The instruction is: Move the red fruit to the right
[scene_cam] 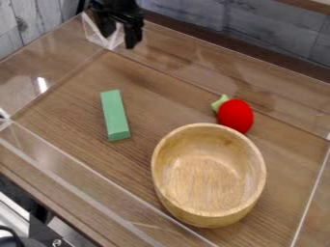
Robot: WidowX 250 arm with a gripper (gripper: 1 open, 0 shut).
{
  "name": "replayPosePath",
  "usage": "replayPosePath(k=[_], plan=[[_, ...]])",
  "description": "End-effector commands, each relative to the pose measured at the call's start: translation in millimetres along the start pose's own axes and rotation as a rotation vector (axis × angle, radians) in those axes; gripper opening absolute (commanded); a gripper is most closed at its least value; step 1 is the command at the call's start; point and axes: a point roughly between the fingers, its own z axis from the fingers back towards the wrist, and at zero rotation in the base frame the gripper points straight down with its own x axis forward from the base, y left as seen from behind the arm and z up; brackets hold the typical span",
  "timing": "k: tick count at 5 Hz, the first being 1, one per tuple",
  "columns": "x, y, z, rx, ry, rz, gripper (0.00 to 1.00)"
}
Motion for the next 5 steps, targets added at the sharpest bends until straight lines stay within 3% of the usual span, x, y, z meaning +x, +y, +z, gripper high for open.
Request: replayPosePath(k=[1,2,3,4,5], plan=[[8.5,19.5,18.3,0.054,-0.053,-0.001,1.0],[-0.2,20.3,20.1,0.06,-0.039,0.001,1.0],[-5.5,2.7,28.3,0.037,-0.045,-0.085,1.0],[-1.3,-6.4,35.2,0.027,-0.062,-0.137,1.0],[0.7,0.9,26.6,0.039,-0.053,-0.094,1.0]])
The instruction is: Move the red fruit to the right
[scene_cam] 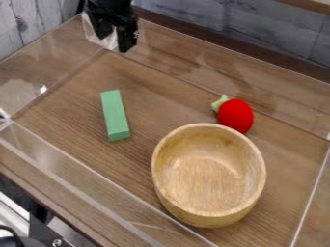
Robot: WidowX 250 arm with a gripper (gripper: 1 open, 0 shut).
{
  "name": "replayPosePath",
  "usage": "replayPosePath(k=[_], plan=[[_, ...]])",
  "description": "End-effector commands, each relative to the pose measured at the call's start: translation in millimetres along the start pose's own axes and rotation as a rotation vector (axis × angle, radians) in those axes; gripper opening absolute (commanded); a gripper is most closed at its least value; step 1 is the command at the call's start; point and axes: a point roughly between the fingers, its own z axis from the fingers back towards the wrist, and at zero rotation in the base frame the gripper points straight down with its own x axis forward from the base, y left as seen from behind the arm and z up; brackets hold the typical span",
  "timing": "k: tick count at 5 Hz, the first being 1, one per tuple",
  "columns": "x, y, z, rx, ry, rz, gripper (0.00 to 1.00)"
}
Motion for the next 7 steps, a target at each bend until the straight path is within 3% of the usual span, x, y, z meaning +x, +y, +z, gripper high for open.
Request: replayPosePath(k=[1,3,4,5,6,7], plan=[[12.4,21.9,10.3,0.065,-0.051,0.047,1.0],[9.9,14.6,0.9,0.04,-0.053,-0.02,1.0],[16.9,-8.1,-1.5,0.005,-0.029,-0.005,1.0],[18.2,-45.0,5.6,-0.023,-0.009,0.034,0.0],[21.2,-80.9,12.6,-0.044,-0.002,0.047,1.0],[22.1,-107.9,18.4,-0.04,0.001,0.09,0.0]])
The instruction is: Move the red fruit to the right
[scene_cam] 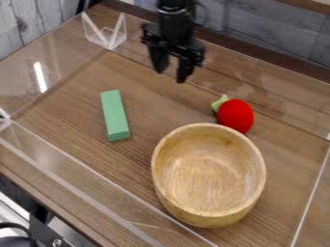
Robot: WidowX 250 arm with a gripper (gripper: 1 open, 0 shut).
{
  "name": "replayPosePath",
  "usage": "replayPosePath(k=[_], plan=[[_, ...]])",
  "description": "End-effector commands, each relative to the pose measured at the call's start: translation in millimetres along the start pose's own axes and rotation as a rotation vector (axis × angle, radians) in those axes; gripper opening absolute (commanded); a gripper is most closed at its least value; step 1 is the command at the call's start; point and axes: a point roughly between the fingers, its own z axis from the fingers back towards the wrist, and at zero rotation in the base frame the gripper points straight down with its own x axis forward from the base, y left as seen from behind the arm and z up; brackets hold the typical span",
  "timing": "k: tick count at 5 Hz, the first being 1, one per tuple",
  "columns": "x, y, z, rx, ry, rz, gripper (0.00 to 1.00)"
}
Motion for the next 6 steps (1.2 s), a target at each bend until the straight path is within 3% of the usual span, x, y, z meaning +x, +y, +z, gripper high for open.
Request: replayPosePath(k=[1,2,3,4,5,6], plan=[[8.5,-33.1,17.6,0.013,-0.06,0.048,0.0],[9.9,-75.7,5.9,0.001,-0.041,0.057,0.0],[18.0,-94.0,-11.0,-0.016,-0.026,0.014,0.0],[24.3,-95.4,-25.3,-0.033,-0.008,-0.022,0.0],[22.8,-89.9,-23.2,-0.048,0.009,-0.05,1.0],[21.8,-84.4,-21.5,-0.063,0.027,-0.074,1.0]])
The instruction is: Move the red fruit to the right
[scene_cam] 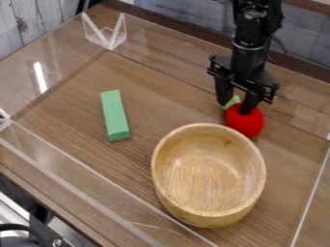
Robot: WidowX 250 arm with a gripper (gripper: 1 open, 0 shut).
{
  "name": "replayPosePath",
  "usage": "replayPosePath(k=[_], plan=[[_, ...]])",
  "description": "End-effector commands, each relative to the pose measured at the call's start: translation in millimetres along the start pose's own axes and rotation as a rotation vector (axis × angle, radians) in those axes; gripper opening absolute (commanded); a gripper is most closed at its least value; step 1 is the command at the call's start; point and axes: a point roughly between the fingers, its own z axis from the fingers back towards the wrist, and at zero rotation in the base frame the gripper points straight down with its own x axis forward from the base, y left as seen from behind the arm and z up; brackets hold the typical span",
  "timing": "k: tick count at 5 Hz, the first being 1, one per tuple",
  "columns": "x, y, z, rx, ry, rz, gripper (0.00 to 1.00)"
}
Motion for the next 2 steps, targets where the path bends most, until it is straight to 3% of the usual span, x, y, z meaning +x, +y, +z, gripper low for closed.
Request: replayPosePath(k=[1,2], plan=[[14.6,-0.2,0.2,-0.015,-0.018,-0.007,1.0],[20.3,-0.6,-10.5,-0.025,-0.002,-0.002,1.0]])
